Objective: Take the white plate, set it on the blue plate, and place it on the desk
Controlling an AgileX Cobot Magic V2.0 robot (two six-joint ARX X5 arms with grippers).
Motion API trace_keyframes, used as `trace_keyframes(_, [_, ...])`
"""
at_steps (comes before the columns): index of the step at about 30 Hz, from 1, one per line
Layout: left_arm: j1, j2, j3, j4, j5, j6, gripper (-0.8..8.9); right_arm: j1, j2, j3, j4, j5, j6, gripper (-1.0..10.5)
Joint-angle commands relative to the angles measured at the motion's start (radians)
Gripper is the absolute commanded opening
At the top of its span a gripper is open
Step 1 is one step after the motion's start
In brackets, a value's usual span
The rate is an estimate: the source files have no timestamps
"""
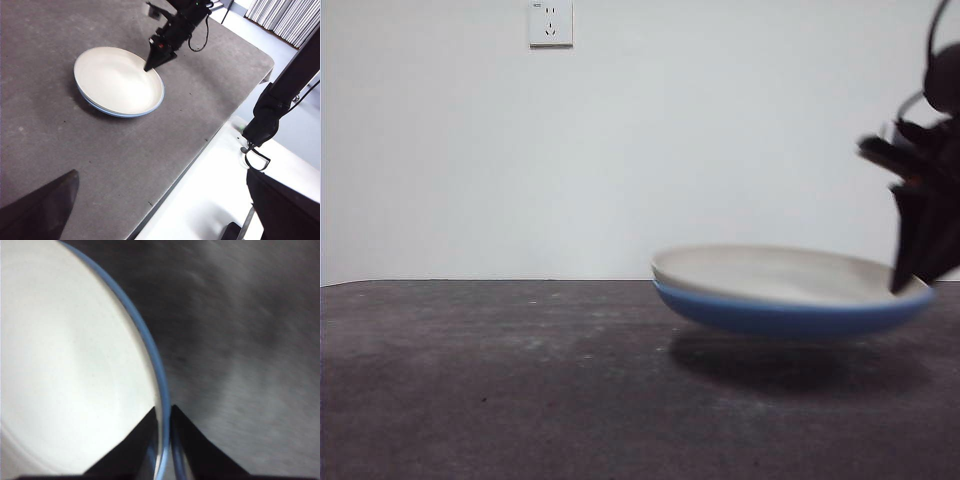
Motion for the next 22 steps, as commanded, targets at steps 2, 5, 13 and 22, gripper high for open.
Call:
trace_keyframes(2, [-0.006,0.002,0.011,0.013,0.0,0.012,5.64,0.053,0.014,0.071,-0.021,-0.014,0.06,0.1])
trace_keyframes(5, [-0.006,0.002,0.011,0.019,0.0,0.032,5.64,0.106,0.015,0.098,-0.018,-0.014,0.078,0.1])
trace_keyframes(13, [-0.006,0.002,0.011,0.053,0.0,0.04,5.64,0.252,0.103,0.121,0.046,-0.015,0.145,0.1])
trace_keyframes(22, [-0.006,0.002,0.011,0.064,0.0,0.04,5.64,0.296,0.279,0.225,0.06,-0.003,0.165,0.1])
